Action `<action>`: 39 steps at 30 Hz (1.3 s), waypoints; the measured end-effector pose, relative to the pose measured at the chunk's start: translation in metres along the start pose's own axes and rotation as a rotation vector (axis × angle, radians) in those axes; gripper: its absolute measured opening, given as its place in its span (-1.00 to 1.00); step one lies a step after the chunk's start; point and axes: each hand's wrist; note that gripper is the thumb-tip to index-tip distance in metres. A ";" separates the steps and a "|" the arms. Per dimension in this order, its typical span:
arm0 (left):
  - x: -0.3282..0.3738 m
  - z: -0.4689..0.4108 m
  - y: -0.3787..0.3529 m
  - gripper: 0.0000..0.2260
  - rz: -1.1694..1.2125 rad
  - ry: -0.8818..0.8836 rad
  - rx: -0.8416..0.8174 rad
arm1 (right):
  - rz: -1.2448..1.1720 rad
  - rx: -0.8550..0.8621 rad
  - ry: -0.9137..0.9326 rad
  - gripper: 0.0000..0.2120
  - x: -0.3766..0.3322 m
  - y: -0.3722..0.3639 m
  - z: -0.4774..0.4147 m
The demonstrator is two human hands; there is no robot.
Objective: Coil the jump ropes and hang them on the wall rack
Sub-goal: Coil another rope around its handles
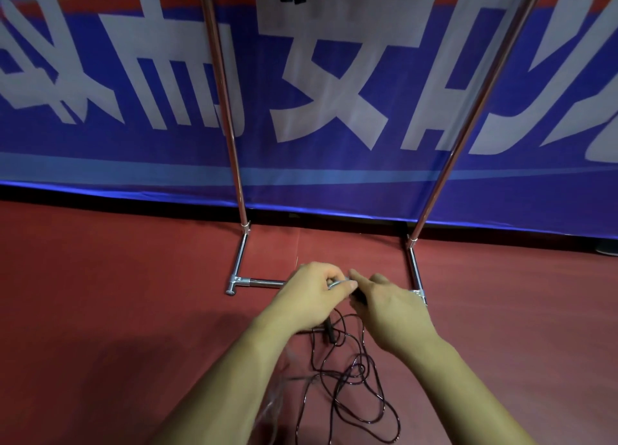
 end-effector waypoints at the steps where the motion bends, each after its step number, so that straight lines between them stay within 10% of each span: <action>1: -0.001 0.001 0.003 -0.75 -0.001 0.002 -0.015 | -0.009 -0.017 0.025 -0.51 -0.001 0.002 0.002; 16: -0.033 -0.007 0.017 -0.45 -0.364 0.467 0.034 | -0.364 0.159 -0.022 -0.59 0.014 0.018 0.000; 19: -0.036 -0.014 0.011 -0.69 -0.149 0.261 0.117 | -0.376 0.178 -0.010 -0.57 0.011 0.014 -0.002; 26: -0.012 -0.014 0.005 -0.54 0.984 0.143 -0.073 | -0.719 0.247 0.008 -0.71 0.014 0.025 -0.001; 29: -0.004 -0.013 -0.003 -0.87 0.745 0.071 -0.115 | -0.798 0.323 0.046 -0.80 0.016 0.030 -0.001; 34: -0.024 -0.013 -0.006 -0.83 0.284 0.128 -0.120 | -0.841 0.401 -0.007 -0.83 0.024 0.031 0.000; 39: -0.047 -0.013 -0.007 -0.88 0.414 0.379 -0.032 | -0.863 0.399 -0.028 -0.79 0.019 0.029 -0.001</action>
Point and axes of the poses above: each hand's wrist, its own z-axis away from the middle knuckle, its own y-axis out of the back of the hand, x = y × z, and after that the axes turned 7 degrees about -x, right-handed
